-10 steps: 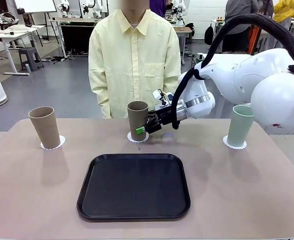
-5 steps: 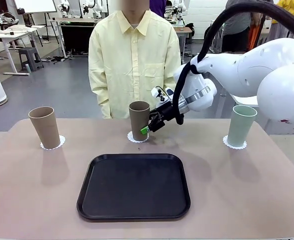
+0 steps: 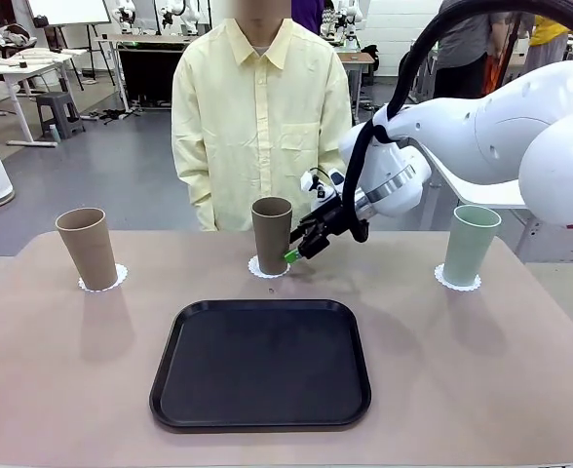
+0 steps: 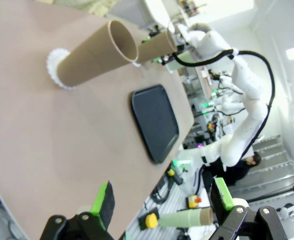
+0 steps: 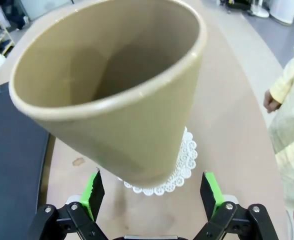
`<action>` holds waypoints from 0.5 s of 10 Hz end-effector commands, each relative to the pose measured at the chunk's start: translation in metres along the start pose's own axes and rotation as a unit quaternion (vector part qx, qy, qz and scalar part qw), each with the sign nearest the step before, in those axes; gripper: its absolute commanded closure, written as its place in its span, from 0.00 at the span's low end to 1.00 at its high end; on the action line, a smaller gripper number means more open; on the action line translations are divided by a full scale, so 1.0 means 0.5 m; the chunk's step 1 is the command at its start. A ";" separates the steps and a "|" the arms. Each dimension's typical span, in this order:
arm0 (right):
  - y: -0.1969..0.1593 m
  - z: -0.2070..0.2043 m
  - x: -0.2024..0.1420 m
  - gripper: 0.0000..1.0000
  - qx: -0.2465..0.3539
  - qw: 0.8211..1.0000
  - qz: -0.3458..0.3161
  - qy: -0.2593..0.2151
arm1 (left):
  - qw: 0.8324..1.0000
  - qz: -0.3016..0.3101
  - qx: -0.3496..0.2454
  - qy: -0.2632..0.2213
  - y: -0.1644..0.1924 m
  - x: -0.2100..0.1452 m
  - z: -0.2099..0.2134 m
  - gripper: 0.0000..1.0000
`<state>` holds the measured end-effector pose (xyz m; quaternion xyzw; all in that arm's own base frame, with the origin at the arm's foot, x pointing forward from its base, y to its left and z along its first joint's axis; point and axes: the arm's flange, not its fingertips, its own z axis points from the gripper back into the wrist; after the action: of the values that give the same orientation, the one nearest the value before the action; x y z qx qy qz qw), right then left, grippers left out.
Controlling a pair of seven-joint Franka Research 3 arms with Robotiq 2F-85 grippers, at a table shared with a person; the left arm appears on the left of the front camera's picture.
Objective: Place coasters on the table and set cups on them.
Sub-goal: Take one Reusable plastic cup from the Flat Tray and place it on a coaster set by the human.
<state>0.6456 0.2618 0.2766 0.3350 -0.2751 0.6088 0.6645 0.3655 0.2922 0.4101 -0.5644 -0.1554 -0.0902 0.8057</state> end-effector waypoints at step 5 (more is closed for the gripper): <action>0.176 0.185 0.079 0.00 -0.155 0.969 -0.109 0.157 | 1.000 0.002 0.000 -0.002 -0.004 0.000 0.005 0.00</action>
<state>0.6004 0.2196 0.3515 0.1987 -0.2654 0.5546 0.7632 0.3656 0.2922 0.4099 -0.5645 -0.1552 -0.0900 0.8057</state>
